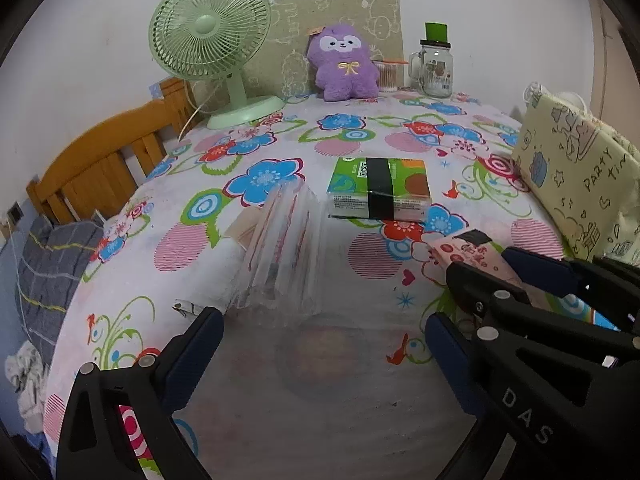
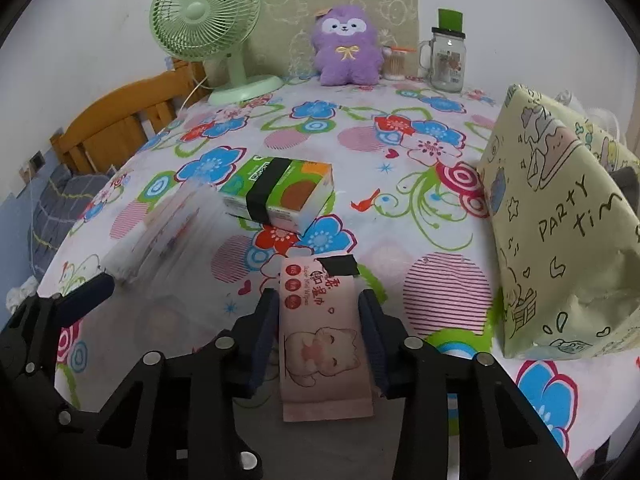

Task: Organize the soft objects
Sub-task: 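Grasp the pink wipe packet with the right tool while the left tool grasps the clear bag, then lift the pink packet and clear bag and carry them over the paper box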

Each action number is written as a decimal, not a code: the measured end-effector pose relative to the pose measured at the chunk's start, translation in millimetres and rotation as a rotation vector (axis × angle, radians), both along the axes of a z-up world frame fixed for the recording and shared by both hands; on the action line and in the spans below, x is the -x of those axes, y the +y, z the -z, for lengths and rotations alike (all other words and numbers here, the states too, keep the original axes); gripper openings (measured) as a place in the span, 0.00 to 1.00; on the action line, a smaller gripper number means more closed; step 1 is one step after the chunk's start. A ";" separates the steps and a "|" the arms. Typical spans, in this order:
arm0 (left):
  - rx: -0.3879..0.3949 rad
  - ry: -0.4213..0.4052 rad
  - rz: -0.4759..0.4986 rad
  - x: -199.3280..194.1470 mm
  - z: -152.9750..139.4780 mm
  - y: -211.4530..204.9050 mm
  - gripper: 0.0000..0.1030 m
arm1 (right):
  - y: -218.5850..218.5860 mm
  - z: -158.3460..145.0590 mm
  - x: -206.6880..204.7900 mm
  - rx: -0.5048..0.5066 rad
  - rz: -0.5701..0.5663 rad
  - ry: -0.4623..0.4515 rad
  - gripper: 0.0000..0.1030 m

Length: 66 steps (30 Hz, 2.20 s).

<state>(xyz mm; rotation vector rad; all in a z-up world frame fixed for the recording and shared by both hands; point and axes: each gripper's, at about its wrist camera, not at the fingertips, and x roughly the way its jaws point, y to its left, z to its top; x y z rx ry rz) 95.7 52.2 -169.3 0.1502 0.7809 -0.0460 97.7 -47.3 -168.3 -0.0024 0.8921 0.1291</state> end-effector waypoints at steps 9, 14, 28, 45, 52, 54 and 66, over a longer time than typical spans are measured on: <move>-0.009 -0.039 -0.010 -1.5 -11.5 1.3 0.99 | 0.4 -10.7 -3.8 -0.018 -0.019 -0.023 0.41; -0.017 -0.073 -0.019 -8.8 -23.0 2.1 0.99 | 2.1 -22.6 -9.7 -0.023 -0.014 -0.057 0.41; 0.062 0.008 0.015 -45.2 -20.2 5.3 0.78 | 9.4 -26.2 -37.9 -0.027 -0.025 -0.061 0.41; 0.036 0.046 -0.019 -62.0 -10.6 8.4 0.30 | 7.2 -16.8 -51.9 -0.032 -0.029 -0.021 0.41; 0.042 0.045 0.006 -54.7 -13.6 3.4 0.22 | 5.1 -17.0 -48.9 -0.035 -0.024 -0.024 0.41; 0.056 0.049 0.012 -51.9 -14.7 2.8 0.21 | 3.9 -17.7 -47.2 -0.036 -0.022 -0.025 0.41; 0.104 0.055 0.039 -34.5 -21.4 -7.8 0.18 | -3.8 -24.6 -32.1 -0.042 -0.012 -0.040 0.42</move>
